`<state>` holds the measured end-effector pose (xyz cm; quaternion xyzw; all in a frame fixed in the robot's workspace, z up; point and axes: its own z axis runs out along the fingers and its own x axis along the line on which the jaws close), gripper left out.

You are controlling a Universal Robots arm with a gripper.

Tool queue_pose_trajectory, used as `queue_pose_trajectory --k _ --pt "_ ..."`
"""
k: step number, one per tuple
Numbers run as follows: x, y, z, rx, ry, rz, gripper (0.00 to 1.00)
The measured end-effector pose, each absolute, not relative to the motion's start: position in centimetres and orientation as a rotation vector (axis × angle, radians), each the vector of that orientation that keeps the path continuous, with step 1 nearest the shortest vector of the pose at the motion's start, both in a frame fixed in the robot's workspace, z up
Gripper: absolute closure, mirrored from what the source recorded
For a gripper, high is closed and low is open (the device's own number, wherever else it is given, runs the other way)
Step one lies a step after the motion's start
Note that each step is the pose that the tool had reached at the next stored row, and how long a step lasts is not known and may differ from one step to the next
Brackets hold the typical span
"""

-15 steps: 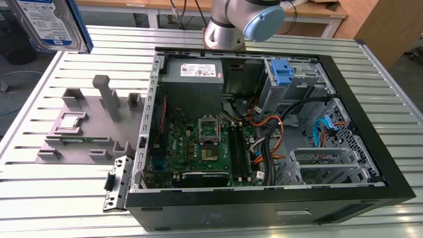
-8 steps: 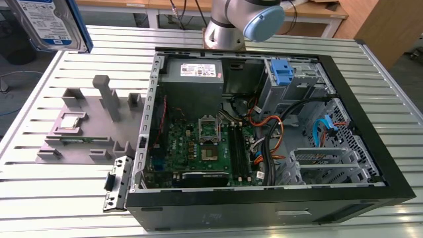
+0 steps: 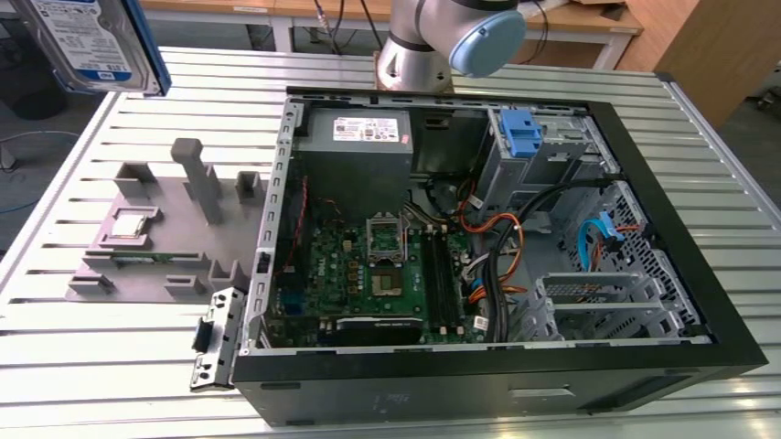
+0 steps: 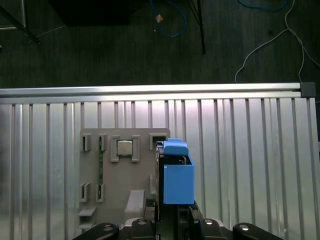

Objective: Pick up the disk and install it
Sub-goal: 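Pick up the disk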

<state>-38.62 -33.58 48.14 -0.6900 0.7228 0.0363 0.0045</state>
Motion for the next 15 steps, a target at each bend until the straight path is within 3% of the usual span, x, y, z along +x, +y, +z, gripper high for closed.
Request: queue_pose_trajectory --k 15 --pt "-38.36 -33.58 48.28 -2.161 2.264 0.113 0.65"
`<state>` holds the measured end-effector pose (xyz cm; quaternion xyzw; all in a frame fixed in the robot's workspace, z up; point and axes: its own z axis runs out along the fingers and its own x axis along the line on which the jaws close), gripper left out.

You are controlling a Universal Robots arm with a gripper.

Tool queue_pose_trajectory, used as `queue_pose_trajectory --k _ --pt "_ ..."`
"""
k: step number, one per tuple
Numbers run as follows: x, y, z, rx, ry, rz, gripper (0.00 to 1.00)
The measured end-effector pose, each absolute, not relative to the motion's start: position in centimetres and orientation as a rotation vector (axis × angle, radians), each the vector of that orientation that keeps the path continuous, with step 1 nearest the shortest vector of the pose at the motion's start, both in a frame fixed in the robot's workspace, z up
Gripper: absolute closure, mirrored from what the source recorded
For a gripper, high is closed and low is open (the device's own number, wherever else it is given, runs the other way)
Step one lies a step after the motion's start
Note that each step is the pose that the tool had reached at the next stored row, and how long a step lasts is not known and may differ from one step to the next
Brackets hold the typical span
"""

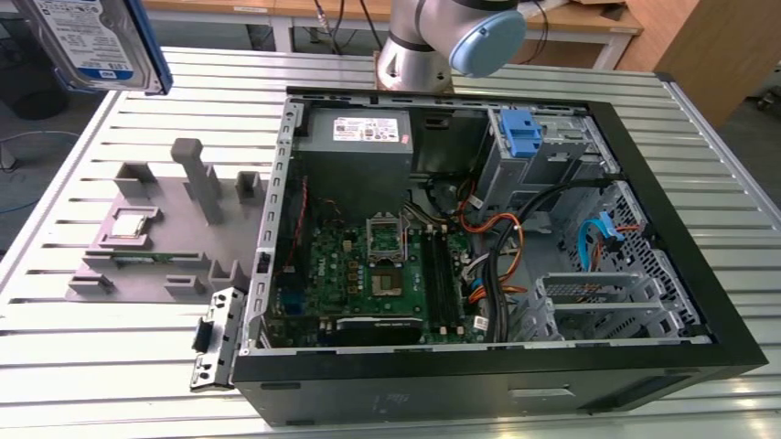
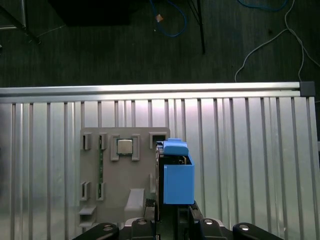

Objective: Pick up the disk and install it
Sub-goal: 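Pick up the disk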

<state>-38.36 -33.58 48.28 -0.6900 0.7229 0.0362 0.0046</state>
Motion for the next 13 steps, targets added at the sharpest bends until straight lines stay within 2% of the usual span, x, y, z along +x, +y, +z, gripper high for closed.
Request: queue_pose_trajectory --k 13 --pt "-37.7 -33.58 48.28 -2.162 2.264 0.114 0.65"
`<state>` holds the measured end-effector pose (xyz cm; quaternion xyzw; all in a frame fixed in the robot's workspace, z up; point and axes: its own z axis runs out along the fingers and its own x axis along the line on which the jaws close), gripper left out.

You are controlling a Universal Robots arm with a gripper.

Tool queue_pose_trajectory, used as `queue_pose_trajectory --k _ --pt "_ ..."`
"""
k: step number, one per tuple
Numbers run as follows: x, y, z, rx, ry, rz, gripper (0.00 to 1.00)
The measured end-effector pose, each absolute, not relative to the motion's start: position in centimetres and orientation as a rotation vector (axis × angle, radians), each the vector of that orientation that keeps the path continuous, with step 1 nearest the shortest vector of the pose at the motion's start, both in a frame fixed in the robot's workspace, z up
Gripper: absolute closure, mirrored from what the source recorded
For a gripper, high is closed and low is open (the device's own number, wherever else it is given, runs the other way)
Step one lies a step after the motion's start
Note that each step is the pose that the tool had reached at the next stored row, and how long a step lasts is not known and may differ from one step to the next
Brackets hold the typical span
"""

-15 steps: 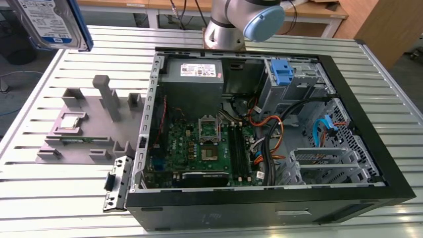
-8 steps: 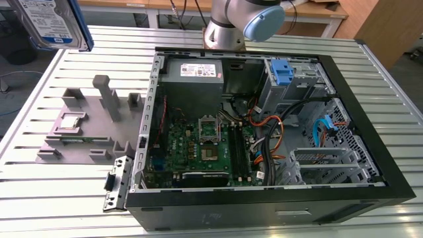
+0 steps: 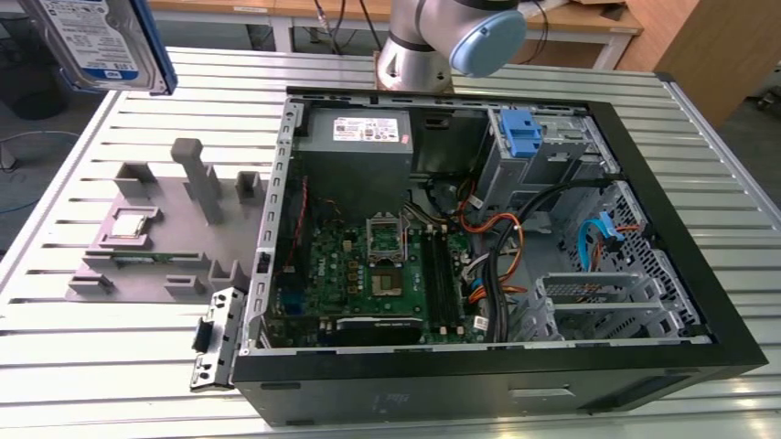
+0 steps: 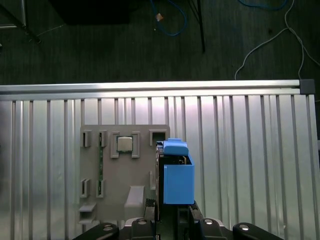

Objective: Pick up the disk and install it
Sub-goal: 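Pick up the disk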

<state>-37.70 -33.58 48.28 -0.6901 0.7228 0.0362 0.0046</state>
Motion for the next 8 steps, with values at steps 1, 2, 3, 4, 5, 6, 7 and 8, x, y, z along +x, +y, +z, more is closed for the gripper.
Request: queue_pose_trajectory --k 1,2,3,4,5,6,7,8 --pt "-37.5 -33.6 48.3 -2.162 2.264 0.114 0.65" --pt "-37.3 -33.6 48.3 -2.162 2.264 0.113 0.65" --pt "-37.0 -33.6 48.3 -2.162 2.264 0.113 0.65" --pt "-36.8 -33.6 48.3 -2.162 2.264 0.114 0.65" --pt "-36.6 -33.6 48.3 -2.162 2.264 0.113 0.65" --pt "-36.4 -33.6 48.3 -2.162 2.264 0.114 0.65" --pt "-36.1 -33.6 48.3 -2.162 2.264 0.113 0.65" --pt "-35.9 -33.6 48.3 -2.162 2.264 0.113 0.65"
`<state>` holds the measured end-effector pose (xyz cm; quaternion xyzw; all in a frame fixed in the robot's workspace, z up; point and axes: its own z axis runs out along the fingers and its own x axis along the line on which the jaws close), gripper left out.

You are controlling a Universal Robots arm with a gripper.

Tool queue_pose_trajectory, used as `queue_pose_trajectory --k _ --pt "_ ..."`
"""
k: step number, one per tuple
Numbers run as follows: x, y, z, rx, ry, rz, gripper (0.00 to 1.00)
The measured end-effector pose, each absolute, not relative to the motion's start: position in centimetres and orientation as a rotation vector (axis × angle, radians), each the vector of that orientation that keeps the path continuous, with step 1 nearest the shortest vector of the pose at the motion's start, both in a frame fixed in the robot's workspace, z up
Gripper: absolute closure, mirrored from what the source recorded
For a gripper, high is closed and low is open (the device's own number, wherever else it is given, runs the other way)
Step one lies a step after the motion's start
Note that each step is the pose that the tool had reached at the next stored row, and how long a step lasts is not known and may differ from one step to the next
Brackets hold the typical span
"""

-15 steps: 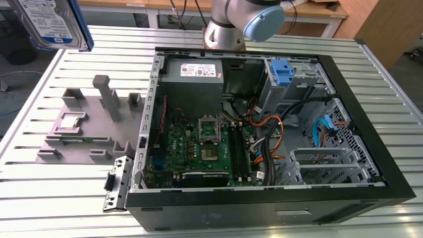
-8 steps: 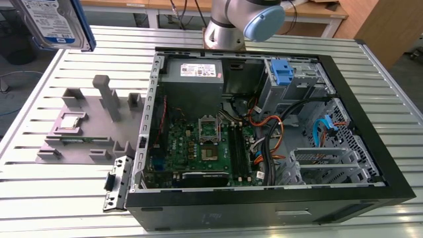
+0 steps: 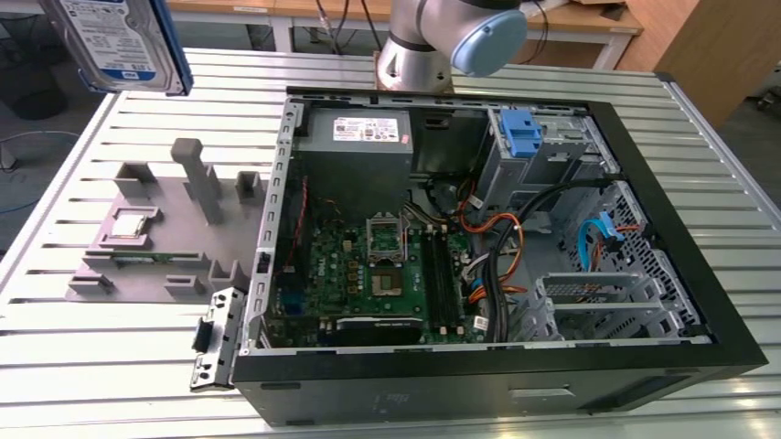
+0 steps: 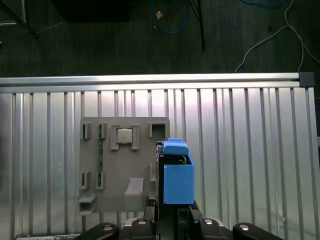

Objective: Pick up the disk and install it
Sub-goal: 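Pick up the disk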

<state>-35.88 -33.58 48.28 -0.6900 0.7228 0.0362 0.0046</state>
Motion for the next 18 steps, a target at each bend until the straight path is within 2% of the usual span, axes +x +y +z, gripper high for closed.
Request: queue_pose_trajectory --k 18 --pt "-35.02 -33.58 48.28 -2.162 2.264 0.113 0.65"
